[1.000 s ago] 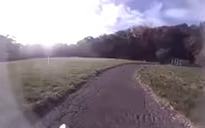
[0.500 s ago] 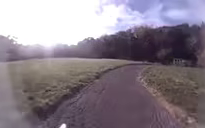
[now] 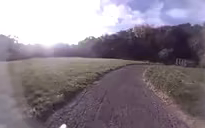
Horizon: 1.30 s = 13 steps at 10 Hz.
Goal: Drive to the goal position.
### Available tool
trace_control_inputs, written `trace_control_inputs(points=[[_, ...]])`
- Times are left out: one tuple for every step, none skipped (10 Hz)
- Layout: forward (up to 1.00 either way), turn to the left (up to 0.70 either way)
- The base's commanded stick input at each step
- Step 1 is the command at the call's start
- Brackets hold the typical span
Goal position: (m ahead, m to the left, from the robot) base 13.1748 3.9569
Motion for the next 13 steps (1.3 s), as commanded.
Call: trace_control_inputs(points=[[0.7, -0.14], [0.7, -0.14], [0.7, -0.14], [0.7, -0.14], [0.7, -0.14], [0.7, -0.14], [0.7, -0.14], [0.7, -0.14], [0.7, -0.14], [0.7, -0.14], [0.7, -0.14], [0.7, -0.14], [0.7, -0.14]])
